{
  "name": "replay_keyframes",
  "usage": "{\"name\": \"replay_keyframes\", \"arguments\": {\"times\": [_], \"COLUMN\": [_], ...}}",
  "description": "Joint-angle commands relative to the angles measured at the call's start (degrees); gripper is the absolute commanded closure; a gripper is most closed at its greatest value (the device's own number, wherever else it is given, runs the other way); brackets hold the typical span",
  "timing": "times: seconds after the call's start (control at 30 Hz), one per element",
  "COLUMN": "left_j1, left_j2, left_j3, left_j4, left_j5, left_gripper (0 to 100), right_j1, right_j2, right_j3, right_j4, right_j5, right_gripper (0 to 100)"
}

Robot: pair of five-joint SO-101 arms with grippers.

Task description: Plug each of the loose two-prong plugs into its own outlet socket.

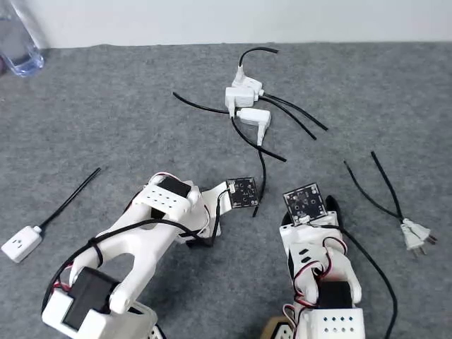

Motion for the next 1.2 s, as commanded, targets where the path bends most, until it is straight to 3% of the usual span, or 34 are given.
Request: {"name": "replay_keyframes", "arguments": {"times": [0.0, 0.13, 0.33, 0.6, 0.87, 1.17], "left_j1": [0.53, 0.62, 0.97, 1.93, 4.57, 4.48], "left_j2": [-1.85, -1.93, -1.93, -1.93, -1.93, -1.85], "left_j3": [-1.19, -1.80, -11.74, -16.75, -5.76, -1.71], "left_j4": [0.44, 1.05, 13.01, 21.10, 12.84, 5.63], "left_j5": [-0.09, -0.18, 0.35, 3.96, 4.40, 6.15], "left_gripper": [67, 66, 66, 66, 66, 66], "right_j1": [0.66, 0.66, 0.66, 0.66, 0.66, 0.66], "right_j2": [-0.57, -0.57, -0.57, -0.57, -0.66, -0.66], "right_j3": [0.88, 0.88, 0.88, 0.88, 0.88, 0.88], "right_j4": [-1.63, -1.63, -1.63, -1.63, -1.63, -1.54], "right_j5": [1.32, 1.32, 1.32, 1.32, 1.32, 1.32], "right_gripper": [73.5, 73.5, 73.5, 73.5, 73.5, 73.5]}}
